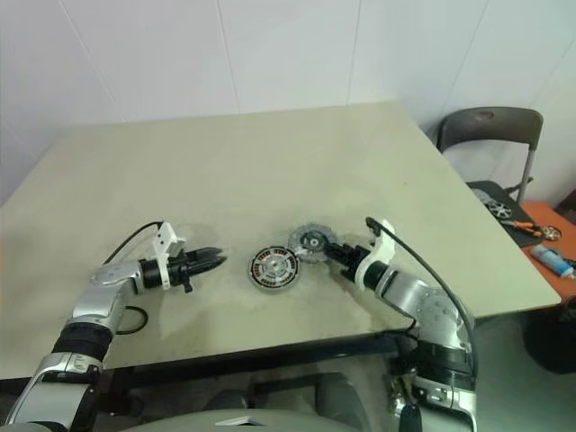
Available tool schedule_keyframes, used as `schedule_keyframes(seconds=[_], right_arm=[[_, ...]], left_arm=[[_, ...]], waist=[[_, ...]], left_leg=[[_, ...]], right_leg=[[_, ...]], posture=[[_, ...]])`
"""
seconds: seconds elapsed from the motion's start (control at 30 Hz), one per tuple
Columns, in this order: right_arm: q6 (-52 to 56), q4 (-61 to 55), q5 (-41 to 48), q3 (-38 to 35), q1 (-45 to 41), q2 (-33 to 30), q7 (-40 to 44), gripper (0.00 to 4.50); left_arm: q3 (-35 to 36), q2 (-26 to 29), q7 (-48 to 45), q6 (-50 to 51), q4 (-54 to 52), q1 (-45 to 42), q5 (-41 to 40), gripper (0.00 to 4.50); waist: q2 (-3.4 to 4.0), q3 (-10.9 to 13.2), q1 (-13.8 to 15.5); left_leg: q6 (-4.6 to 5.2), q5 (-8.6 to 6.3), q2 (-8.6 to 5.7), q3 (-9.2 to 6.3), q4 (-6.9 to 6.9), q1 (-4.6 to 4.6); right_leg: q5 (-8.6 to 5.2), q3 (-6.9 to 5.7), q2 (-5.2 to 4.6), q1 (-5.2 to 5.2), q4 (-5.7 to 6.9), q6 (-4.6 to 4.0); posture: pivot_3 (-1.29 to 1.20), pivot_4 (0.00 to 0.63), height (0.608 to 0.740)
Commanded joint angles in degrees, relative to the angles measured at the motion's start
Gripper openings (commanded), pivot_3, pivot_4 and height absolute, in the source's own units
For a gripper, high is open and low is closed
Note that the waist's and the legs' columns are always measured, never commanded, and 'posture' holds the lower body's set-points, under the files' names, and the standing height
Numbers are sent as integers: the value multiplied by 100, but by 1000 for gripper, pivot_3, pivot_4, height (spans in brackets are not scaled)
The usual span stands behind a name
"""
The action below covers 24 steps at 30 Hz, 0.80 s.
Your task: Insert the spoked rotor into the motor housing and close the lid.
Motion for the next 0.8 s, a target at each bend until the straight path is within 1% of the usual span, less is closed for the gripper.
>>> schedule_keyframes(seconds=[0.03,0.2,0.3,0.4,0.57,0.67,0.8], right_arm=[[-31,85,-172,-20,18,-31,-77,139],[128,-80,-182,189,130,-92,114,87],[53,-394,-354,562,260,-283,505,87],[-203,-993,-576,1036,325,-499,1006,87],[-435,-1273,-1007,1534,92,-814,1392,87],[-527,-1195,-1185,1592,-129,-912,1512,87],[-613,-1004,-1372,1491,-314,-986,1656,87]], left_arm=[[37,47,-34,11,-198,-81,-41,1309],[41,55,-47,7,-194,-74,-41,1309],[45,61,-59,-1,-182,-76,-41,1309],[51,65,-74,-12,-167,-82,-43,1309],[37,29,-74,-51,-110,-107,-23,1309],[37,1,-82,-147,25,-126,2,1309],[51,-20,-91,-273,179,-130,17,1309]], waist=[[0,-1,10],[2,-2,0],[3,-2,4],[3,-2,-26],[4,-1,-92],[3,-1,-110],[3,-1,-113]], left_leg=[[0,0,0,0,-1,0],[0,0,0,-2,-14,-2],[1,-1,0,-2,-19,-2],[2,-1,0,-2,-19,-2],[2,-1,1,-2,-14,-4],[2,-1,0,-1,-11,-5],[2,-1,1,-2,-10,-6]], right_leg=[[0,0,0,0,0,0],[9,-1,0,-8,-2,13],[8,-1,-1,-8,-6,16],[7,-1,0,-10,-5,18],[-1,-1,1,-11,-3,5],[-1,-1,0,-9,-5,5],[0,-1,0,-10,-4,6]], posture=[[0,0,740],[0,0,740],[0,0,740],[0,0,740],[0,0,740],[0,0,740],[0,0,740]])
